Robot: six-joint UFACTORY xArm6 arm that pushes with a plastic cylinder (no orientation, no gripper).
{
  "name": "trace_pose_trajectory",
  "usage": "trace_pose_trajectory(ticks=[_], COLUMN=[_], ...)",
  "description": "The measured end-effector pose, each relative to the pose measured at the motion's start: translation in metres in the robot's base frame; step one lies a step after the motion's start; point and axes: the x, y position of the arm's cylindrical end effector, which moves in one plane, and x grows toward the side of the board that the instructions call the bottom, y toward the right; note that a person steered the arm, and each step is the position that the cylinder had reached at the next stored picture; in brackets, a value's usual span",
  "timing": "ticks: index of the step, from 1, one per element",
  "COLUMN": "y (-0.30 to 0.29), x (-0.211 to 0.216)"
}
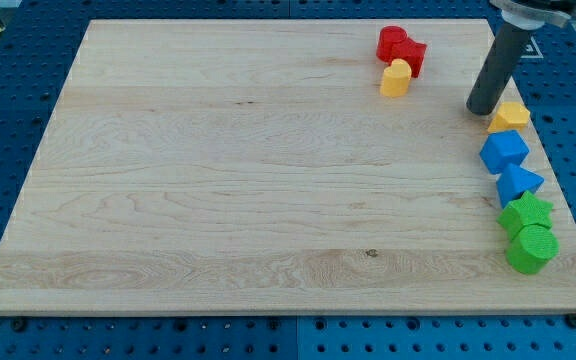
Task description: Separate the yellow heart from the red blocks
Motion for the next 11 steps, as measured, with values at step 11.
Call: trace_pose_trajectory(ticks=[11], y=[-0.17], x=[-0.062])
